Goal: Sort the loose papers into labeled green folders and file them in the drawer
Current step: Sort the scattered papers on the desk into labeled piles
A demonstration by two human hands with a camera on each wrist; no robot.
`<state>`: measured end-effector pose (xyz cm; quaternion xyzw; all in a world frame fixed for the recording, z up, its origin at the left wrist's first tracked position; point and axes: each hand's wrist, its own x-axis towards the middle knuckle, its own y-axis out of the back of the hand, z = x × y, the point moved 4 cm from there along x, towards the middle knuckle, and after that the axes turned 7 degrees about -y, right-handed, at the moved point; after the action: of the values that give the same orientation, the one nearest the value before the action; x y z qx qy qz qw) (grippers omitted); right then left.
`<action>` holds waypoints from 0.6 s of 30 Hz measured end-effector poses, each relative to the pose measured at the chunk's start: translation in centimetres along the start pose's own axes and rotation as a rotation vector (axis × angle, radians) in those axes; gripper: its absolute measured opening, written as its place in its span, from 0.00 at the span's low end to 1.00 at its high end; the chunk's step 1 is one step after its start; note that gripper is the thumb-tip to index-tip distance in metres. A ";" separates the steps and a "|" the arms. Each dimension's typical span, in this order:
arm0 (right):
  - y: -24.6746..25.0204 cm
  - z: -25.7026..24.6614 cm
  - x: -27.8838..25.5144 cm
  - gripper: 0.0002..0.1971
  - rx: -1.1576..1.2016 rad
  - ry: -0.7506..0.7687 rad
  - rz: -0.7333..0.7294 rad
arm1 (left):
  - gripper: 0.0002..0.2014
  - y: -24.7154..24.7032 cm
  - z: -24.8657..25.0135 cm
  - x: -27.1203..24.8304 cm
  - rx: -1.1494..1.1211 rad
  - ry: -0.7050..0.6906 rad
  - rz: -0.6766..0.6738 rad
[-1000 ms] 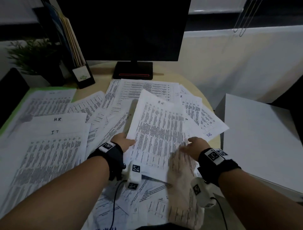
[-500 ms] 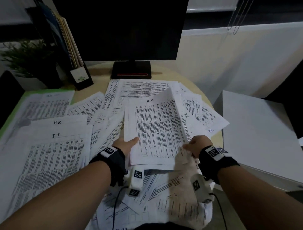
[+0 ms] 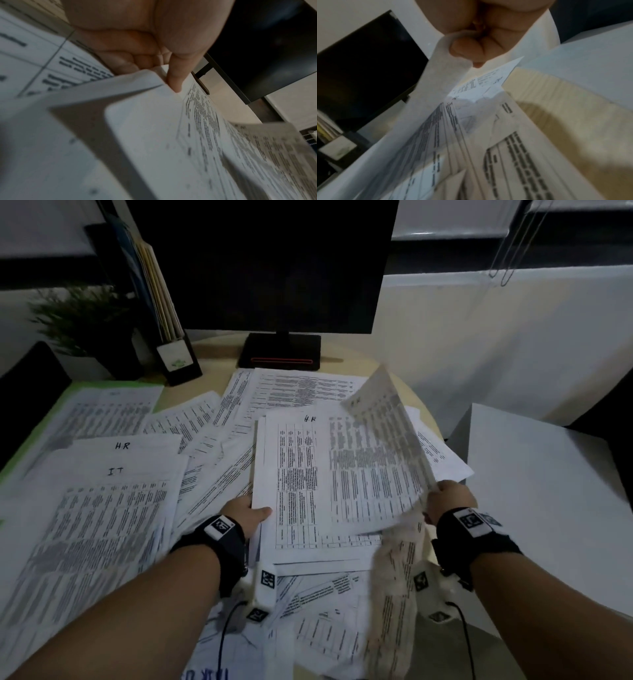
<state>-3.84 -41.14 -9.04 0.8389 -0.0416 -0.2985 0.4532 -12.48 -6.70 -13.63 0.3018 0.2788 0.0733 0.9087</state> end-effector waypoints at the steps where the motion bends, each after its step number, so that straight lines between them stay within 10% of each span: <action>1: 0.1 0.0 0.1 0.09 0.043 0.000 0.006 | 0.19 0.1 0.0 -0.1 0.001 0.000 -0.005; 7: -1.9 -0.6 -0.8 0.06 0.250 0.010 -0.136 | 0.18 0.9 -0.5 0.2 -0.057 0.037 0.004; 18: -7.2 -3.0 -3.7 0.15 -0.187 0.095 -0.172 | 0.19 0.8 -0.4 -0.2 -0.593 0.129 -0.052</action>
<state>-6.69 -33.44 -11.76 0.8067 0.0800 -0.2985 0.5038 -12.89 -5.90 -13.33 0.0108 0.3100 0.1474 0.9392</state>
